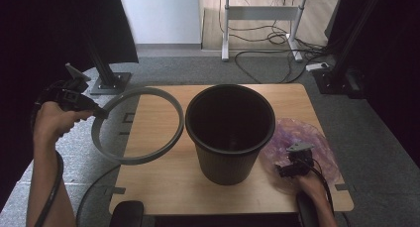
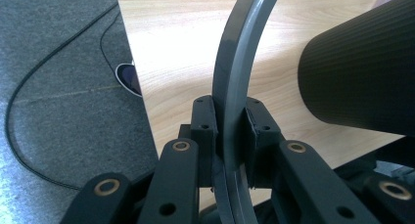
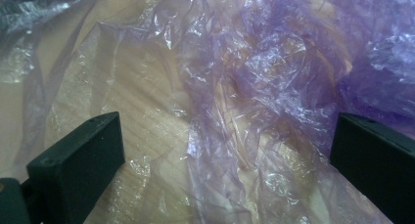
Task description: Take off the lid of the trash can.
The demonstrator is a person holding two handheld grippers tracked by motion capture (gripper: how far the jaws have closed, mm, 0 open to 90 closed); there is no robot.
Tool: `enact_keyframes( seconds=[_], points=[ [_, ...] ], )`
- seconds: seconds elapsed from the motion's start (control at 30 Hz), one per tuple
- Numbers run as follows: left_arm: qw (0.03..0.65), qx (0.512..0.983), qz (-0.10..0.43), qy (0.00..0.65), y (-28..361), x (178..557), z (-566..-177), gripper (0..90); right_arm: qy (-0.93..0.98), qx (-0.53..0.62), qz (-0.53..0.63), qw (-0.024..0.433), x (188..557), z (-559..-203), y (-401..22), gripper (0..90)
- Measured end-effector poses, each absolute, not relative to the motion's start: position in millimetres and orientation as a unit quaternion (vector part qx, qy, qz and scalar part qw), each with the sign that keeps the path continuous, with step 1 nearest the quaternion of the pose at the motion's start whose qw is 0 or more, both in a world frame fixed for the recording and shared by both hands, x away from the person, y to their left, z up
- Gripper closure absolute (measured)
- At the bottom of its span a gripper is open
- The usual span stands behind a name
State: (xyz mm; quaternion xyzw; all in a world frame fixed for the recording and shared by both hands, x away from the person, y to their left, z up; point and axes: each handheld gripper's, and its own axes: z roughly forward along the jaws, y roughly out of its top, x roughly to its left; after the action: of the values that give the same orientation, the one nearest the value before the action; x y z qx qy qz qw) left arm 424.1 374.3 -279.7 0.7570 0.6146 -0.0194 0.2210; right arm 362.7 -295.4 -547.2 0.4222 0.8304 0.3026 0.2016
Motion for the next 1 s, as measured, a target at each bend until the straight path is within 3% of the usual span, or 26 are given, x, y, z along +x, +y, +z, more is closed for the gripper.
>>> enact_keyframes(
  seconds=[0.73, 1.0],
  points=[
    [0.217, 0.761, -0.024, 0.611, 355.1, 434.1, -361.5, 77.1, 0.836, 0.415, 0.298, 0.201, 361.2, -547.7, -293.7, 0.0],
    [0.209, 0.762, -0.001, 0.614, 345.6, 436.5, -399.6, 77.1, 0.837, 0.413, 0.297, 0.202, 360.4, -547.5, -293.5, 0.0]
  ],
)
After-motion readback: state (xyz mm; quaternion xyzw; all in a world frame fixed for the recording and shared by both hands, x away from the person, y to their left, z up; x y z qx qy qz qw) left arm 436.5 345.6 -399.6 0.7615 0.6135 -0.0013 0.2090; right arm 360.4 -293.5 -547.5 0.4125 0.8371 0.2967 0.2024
